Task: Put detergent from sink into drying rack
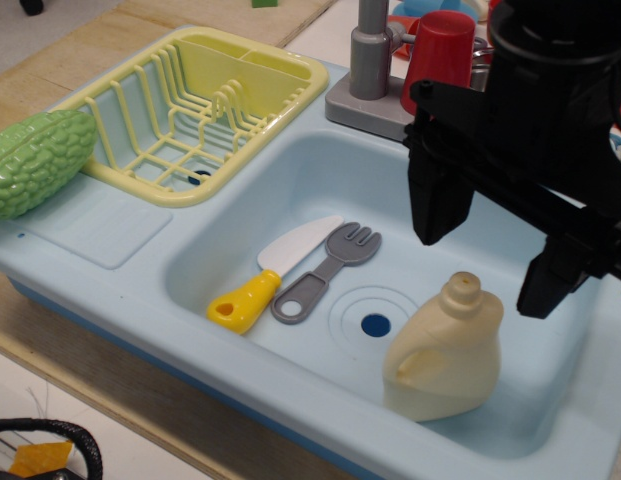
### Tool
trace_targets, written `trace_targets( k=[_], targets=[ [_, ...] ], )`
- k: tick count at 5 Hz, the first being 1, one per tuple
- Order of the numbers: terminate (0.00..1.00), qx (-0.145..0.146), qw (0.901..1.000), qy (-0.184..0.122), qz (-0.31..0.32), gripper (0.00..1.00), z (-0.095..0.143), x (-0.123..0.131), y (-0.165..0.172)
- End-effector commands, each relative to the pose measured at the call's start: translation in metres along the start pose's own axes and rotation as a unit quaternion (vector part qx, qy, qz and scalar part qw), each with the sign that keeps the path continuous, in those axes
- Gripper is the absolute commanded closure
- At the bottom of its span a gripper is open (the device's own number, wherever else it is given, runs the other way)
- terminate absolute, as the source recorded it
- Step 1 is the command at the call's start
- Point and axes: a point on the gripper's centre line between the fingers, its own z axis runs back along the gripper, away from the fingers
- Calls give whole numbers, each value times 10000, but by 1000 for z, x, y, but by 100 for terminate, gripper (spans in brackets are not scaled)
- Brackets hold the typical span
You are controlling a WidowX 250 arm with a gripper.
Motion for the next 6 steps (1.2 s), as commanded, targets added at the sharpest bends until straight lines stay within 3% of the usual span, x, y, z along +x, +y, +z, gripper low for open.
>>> trace_targets(
  k=[1,3,4,6],
  targets=[
    [0,-235,9994,-239,97,0,-11,-6,1],
    [0,-167,9988,-402,209,0,-30,-16,6],
    [0,-172,9985,-418,296,100,-33,-14,9],
    [0,-113,9978,-421,495,100,-26,-11,2]
  ],
)
